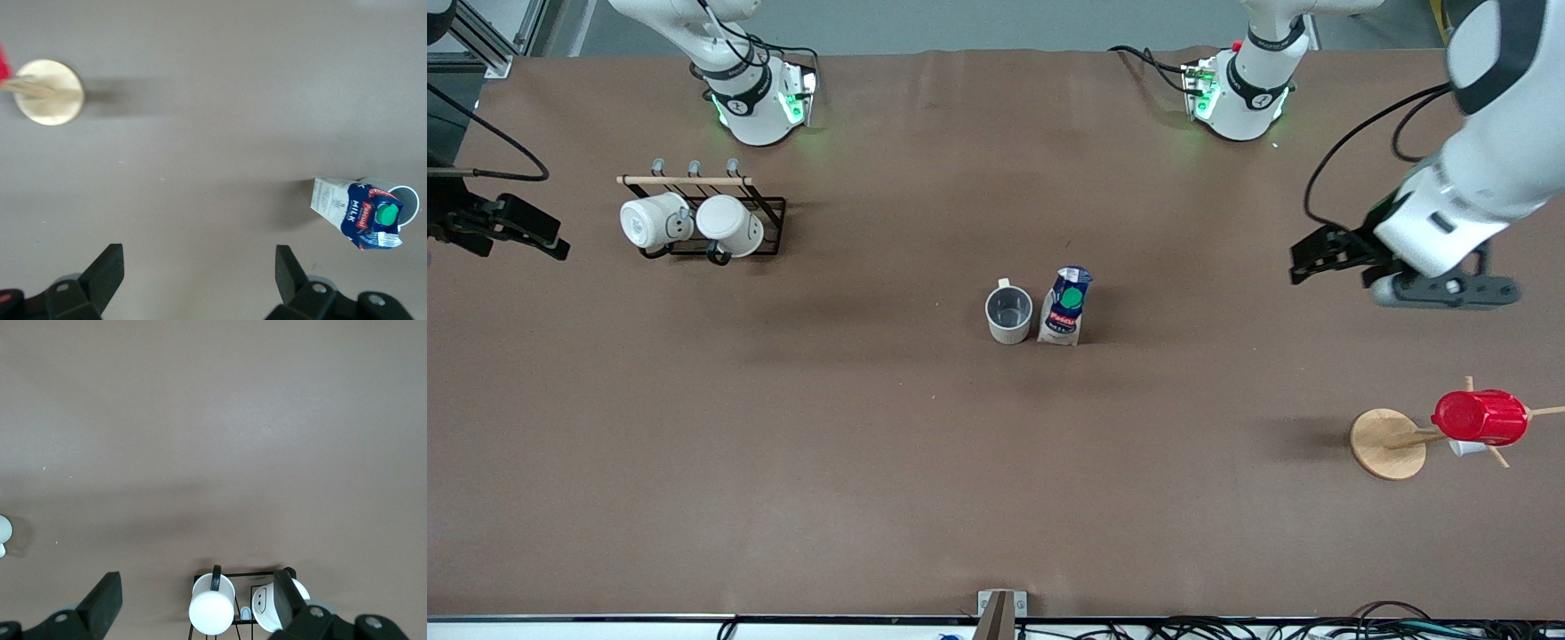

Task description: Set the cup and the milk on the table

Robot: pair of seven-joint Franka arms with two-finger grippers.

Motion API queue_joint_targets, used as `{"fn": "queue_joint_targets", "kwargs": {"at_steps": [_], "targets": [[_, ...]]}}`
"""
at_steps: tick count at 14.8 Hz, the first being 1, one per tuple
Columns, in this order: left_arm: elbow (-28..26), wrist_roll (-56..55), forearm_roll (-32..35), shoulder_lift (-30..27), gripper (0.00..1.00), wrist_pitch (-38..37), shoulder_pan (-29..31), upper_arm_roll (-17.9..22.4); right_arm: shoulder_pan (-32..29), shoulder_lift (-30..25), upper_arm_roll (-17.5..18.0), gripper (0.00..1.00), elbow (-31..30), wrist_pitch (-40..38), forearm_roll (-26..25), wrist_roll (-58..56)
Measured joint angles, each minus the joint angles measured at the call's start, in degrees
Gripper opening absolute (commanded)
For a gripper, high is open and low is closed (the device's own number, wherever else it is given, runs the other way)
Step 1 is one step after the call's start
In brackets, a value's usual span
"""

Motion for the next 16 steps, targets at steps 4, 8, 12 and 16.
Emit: {"fn": "queue_joint_targets", "kwargs": {"at_steps": [4,8,12,16], "targets": [[-0.16,5.50,0.63,-3.55,1.00,-2.13,0.03,4.54,-0.01,0.00,-0.01,1.00,0.00,-0.02,0.00,-0.04],[-0.62,6.86,4.02,-5.24,1.00,-4.51,-0.11,4.97,-0.08,0.00,-0.19,1.00,0.01,-0.05,0.00,-0.06],[-0.63,6.85,4.12,-5.12,1.00,-4.68,-0.29,4.80,-0.11,0.00,-0.21,1.00,0.01,-0.07,0.00,-0.07],[-0.52,6.77,4.12,-5.12,1.00,-4.86,-0.38,4.73,-0.12,0.00,-0.22,1.00,0.01,-0.15,0.00,-0.07]]}}
